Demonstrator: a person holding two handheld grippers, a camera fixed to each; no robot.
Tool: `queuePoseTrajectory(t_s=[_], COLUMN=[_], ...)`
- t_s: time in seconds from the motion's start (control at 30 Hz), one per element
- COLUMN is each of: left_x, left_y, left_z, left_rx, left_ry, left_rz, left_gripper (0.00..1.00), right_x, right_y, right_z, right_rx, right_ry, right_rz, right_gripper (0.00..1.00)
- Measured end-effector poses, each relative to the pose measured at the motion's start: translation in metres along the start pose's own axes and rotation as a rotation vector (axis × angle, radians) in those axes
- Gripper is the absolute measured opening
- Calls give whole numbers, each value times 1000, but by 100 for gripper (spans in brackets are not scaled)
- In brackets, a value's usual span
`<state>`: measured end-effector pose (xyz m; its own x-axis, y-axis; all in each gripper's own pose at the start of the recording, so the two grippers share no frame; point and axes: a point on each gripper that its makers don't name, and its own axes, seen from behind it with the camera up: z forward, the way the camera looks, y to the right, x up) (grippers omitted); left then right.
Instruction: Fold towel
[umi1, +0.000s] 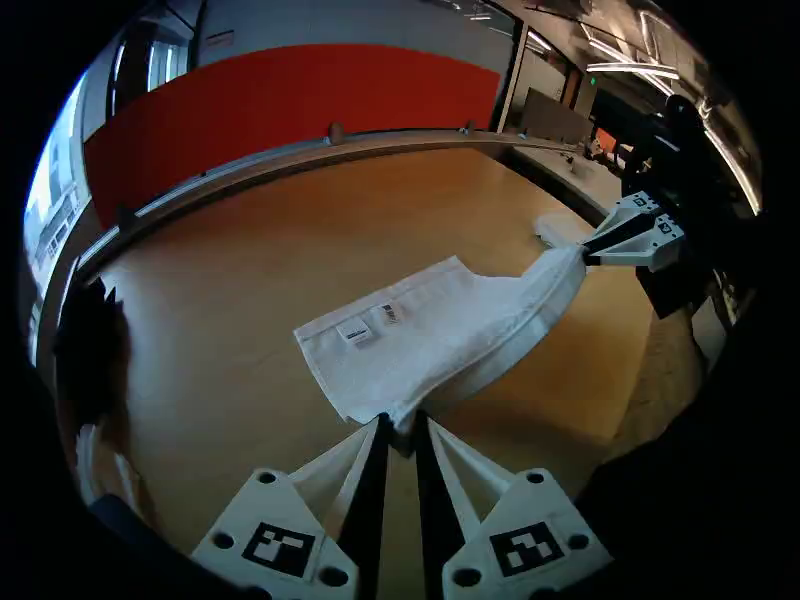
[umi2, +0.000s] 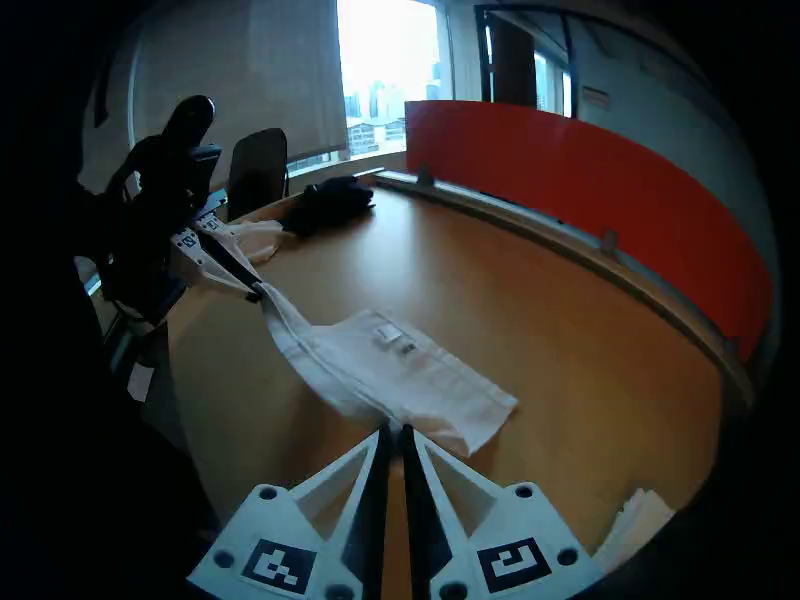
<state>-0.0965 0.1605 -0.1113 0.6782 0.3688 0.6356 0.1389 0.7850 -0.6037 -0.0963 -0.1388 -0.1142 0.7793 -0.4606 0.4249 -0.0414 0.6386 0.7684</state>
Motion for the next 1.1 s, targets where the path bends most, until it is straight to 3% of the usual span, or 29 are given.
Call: queuePoseTrajectory(t_s=[0.3,0.8,1.1], left_x=[9,25,18], left_y=[-10,-37,-47], left_z=[16,62,88], left_rx=[12,31,33], left_ry=[12,15,-14], left_rz=[-6,-6,-6], left_gripper=[18,18,18], right_x=[0,-11,-19], right_y=[14,41,56], right_z=[16,57,80], right_rx=[-4,-6,-11], right_ry=[-11,-58,-81], right_rz=[3,5,24], right_gripper=[9,9,9])
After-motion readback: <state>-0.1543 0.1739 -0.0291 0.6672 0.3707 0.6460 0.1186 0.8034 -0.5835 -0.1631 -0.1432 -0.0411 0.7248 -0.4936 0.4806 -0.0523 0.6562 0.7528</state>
